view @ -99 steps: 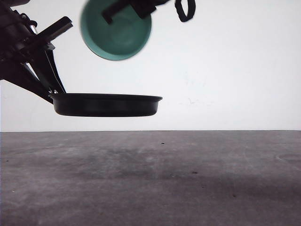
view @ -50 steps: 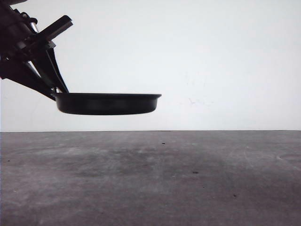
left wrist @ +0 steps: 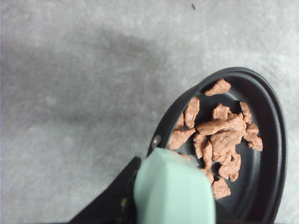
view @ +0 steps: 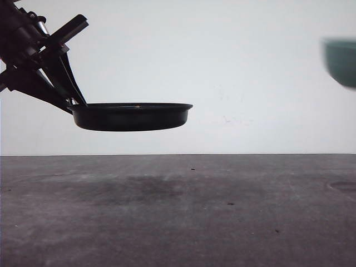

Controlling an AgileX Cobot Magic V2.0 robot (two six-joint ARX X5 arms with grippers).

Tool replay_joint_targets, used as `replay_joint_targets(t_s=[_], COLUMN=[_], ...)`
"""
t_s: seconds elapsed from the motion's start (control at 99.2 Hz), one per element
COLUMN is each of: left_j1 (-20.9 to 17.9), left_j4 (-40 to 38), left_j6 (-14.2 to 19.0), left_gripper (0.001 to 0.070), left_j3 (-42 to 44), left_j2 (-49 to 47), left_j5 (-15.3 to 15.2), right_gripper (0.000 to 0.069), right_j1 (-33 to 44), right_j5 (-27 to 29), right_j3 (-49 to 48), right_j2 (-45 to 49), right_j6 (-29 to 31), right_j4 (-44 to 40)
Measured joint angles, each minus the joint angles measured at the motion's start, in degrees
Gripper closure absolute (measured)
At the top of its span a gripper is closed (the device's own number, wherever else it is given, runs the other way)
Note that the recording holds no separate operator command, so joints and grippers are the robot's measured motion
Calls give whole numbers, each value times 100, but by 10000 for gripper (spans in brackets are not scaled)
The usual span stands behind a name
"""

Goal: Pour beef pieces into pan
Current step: 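Move the emptied bowl away from the pan with the right gripper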

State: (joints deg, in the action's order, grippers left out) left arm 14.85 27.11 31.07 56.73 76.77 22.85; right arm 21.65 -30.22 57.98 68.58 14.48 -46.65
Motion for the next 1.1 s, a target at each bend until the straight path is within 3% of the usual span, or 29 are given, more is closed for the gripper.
replay_joint_targets(t_s=[0.181,0.403,0.827,0.897,1.049,1.099], left_j1=[17,42,44,44,44,44], left_j4=[-26,13,116,116,98,87], left_j6=[0,-2,-4,-4,-4,-4], left_gripper=[658,658,658,658,658,658], left_j3=[0,0,0,0,0,0], left_j2=[0,0,0,0,0,0], left_j5=[2,0,0,-2,-2,-9], right_gripper=[676,676,663,569,136,38], right_j1=[-129,-833,-1043,-1043,-1045,-1080], right_j5=[702,2159,2498,2697,2739,2741], right_j3=[-205,-496,-575,-575,-575,-575], right_j2=[621,1086,1473,1473,1473,1469], right_j6=[-407,-673,-726,-743,-739,-734], right_j4=[-164,52,173,168,181,197])
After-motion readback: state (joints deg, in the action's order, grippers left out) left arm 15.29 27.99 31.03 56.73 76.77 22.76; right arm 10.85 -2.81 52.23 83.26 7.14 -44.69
